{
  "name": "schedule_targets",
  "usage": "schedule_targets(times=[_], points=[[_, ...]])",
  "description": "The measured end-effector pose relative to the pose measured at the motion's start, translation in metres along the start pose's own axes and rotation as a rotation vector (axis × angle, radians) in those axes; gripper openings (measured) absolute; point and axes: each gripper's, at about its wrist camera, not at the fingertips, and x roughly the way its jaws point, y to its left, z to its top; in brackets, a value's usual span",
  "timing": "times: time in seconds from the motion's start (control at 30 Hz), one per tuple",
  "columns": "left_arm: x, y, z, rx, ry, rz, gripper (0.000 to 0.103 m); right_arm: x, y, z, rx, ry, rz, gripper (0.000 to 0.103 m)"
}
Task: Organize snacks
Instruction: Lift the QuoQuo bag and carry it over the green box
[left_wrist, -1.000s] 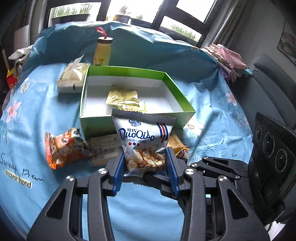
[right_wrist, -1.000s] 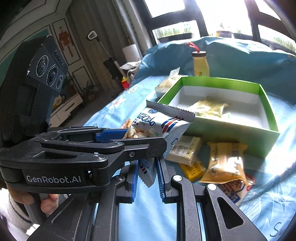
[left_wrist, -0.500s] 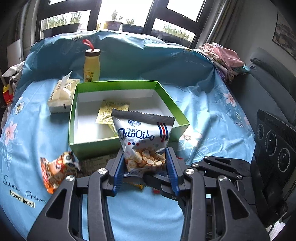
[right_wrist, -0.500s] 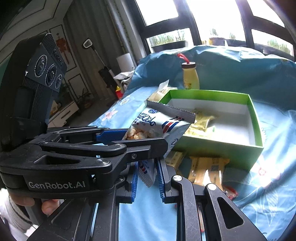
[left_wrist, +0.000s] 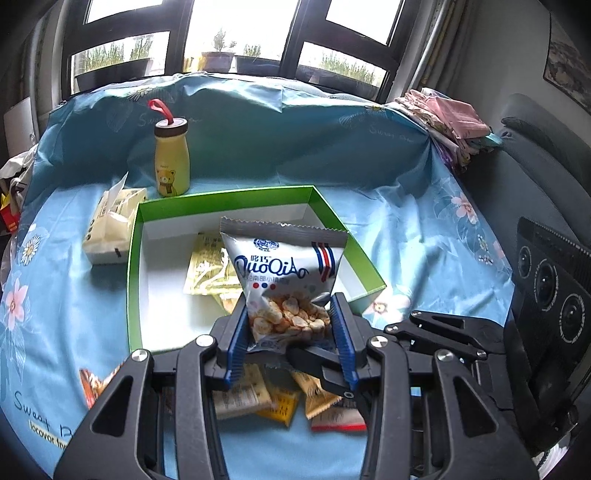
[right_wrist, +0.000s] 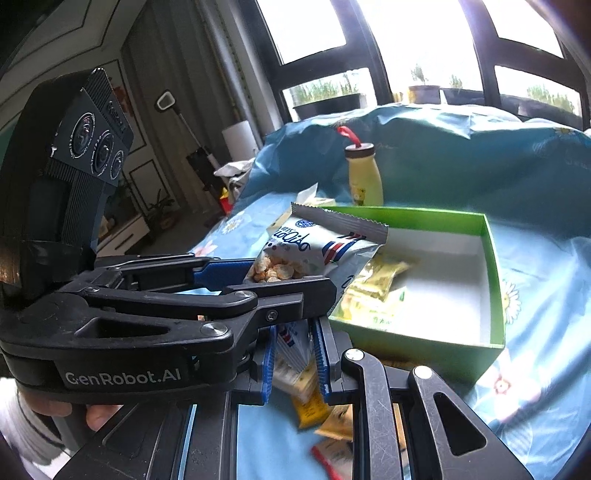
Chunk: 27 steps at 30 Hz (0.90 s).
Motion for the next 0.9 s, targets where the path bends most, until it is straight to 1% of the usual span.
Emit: schedule_targets(times=[0.4,0.9], points=[[0.033,0.011,0.025,0.000,0.008,0.012,0.041,0.024,-0.025,0.019,0.006,0.006,-0.020,0.021],[0.069,0.031,0.030,-0.037,0.047,0.027,0.041,0.063,-0.045,0.027,0.024,0.064,-0.024,0.021]])
